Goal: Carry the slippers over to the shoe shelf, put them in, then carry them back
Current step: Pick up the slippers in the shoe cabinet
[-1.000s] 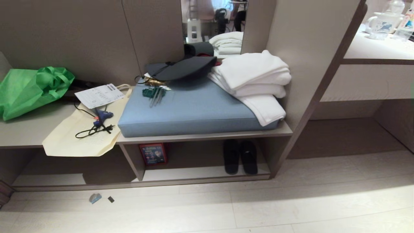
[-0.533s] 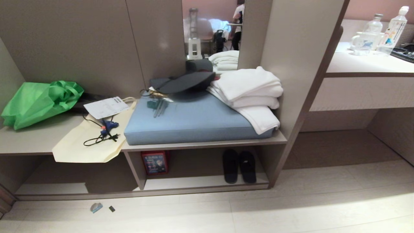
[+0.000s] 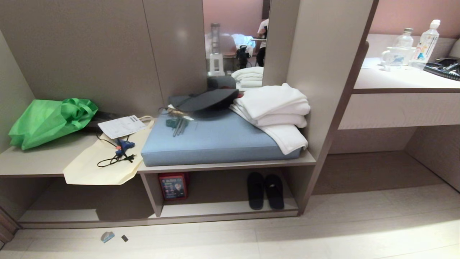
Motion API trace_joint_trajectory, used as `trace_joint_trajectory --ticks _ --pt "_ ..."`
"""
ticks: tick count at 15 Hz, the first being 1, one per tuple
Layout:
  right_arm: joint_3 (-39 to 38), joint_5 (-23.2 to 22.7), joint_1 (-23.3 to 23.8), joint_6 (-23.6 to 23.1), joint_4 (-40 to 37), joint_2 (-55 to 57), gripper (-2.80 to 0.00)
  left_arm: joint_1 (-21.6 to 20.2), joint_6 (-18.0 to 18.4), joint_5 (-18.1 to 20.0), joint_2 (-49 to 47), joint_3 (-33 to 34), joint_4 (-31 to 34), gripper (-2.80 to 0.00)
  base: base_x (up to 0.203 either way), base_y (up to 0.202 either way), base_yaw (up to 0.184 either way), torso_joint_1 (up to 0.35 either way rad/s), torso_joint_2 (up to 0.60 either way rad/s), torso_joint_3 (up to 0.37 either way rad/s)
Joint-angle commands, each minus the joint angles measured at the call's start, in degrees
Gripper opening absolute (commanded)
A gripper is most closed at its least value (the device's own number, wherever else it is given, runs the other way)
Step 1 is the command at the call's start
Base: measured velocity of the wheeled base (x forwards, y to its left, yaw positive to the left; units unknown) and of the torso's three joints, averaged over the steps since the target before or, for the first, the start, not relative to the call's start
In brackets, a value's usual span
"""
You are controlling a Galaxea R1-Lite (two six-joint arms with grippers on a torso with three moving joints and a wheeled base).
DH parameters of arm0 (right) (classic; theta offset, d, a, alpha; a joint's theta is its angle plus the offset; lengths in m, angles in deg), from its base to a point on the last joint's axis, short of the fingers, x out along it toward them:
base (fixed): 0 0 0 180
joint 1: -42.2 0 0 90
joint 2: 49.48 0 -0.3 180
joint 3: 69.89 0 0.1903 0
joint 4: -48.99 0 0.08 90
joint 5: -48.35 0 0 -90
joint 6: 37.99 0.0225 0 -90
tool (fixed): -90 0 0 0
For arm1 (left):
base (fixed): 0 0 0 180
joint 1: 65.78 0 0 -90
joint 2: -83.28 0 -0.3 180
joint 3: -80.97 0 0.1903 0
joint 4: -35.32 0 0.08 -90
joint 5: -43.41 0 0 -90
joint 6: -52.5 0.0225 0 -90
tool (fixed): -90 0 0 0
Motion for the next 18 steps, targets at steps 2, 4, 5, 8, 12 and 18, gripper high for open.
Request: trace_joint_trajectory --ticks 2,4,5,8,12,18 --pt "0.01 -0.03 -0.01 -0.03 0.01 0.07 -2.80 0.00 -0.03 -0.01 -0.05 0.00 -0.01 -2.80 0.000 0.000 0.000 0.000 0.00 0.000" --pt "0.01 -0.03 -0.01 -0.03 0.01 0.07 -2.80 0.00 -0.03 -0.01 -0.07 0.00 -0.01 -2.80 0.000 0.000 0.000 0.000 0.00 0.000" --pt "0.07 -0.03 -0.01 0.05 0.01 0.07 -2.80 0.00 -0.03 -0.01 -0.07 0.00 -0.01 -2.80 0.000 0.000 0.000 0.000 0.00 0.000" --pt "0.07 -0.03 -0.01 0.24 0.01 0.07 -2.80 0.00 -0.03 -0.01 -0.05 0.00 -0.01 -2.80 0.000 0.000 0.000 0.000 0.00 0.000" --pt "0.04 -0.03 -0.01 0.10 0.01 0.07 -2.80 0.00 -0.03 -0.01 -0.07 0.00 -0.01 -2.80 0.000 0.000 0.000 0.004 0.00 -0.117" --pt "0.07 0.41 -0.01 3.93 0.01 0.07 -2.80 0.00 -0.03 -0.01 -0.06 0.00 -0.01 -2.80 0.000 0.000 0.000 0.001 0.00 -0.195"
